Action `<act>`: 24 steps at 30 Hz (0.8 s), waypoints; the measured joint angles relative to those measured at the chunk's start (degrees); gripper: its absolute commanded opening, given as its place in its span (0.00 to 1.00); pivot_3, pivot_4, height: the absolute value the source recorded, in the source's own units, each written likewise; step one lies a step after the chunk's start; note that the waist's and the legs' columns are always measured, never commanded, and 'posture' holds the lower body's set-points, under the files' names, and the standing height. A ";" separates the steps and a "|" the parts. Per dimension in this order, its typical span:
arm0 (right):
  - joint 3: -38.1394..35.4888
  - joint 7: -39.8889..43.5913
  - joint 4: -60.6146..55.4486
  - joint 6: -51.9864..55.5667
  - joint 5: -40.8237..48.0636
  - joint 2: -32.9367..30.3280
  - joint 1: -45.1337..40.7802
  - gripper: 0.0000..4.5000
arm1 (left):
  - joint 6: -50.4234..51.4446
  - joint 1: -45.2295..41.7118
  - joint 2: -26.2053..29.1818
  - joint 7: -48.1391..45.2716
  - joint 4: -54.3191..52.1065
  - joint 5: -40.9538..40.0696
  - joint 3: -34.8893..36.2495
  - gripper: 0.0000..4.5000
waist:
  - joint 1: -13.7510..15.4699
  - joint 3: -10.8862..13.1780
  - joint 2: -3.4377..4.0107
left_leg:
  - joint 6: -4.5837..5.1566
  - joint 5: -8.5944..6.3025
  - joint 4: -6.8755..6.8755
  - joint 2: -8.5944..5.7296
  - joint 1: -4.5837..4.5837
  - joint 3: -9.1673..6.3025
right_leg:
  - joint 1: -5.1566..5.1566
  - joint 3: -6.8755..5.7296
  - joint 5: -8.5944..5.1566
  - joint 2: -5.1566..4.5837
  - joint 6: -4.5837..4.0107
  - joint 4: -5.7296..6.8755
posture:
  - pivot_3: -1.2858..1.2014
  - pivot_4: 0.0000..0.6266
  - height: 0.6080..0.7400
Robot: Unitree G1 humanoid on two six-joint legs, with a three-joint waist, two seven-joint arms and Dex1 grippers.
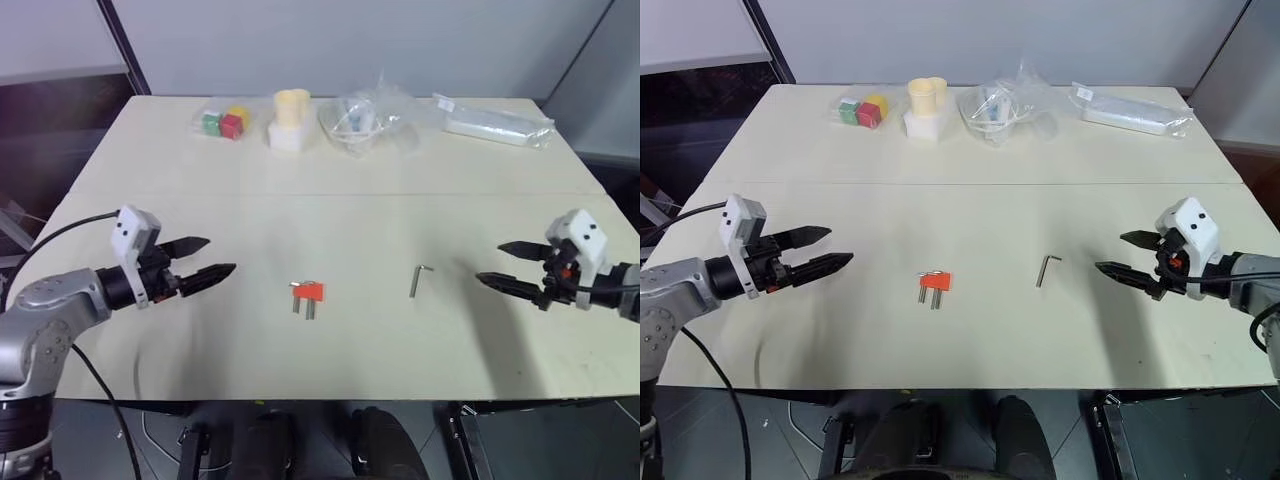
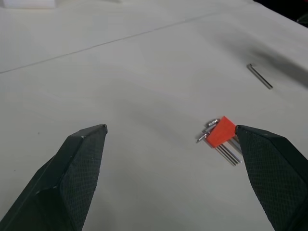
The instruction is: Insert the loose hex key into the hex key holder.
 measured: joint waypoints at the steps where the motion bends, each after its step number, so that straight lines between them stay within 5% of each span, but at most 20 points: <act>1: 0.02 -0.01 0.00 -0.09 -0.13 0.00 0.00 0.89 | 0.00 -0.03 -0.06 0.11 0.01 -0.02 0.00 0.99 | 0.00 0.00 0.00 | 0.00 0.00 0.00 0.00 0.00 0.00 | 0.00 0.00 0.00 0.00 0.00 0.00 | 0.52 0.24 1.00; 24: 0.52 -1.15 0.50 -0.58 -1.25 0.48 -0.93 0.89 | -0.65 -2.33 -0.04 -0.02 2.42 0.29 -0.35 0.99 | -0.07 0.00 0.00 | 0.00 0.00 0.00 -0.01 0.00 0.01 | 0.00 0.00 0.00 0.02 0.00 0.00 | 0.52 0.24 1.00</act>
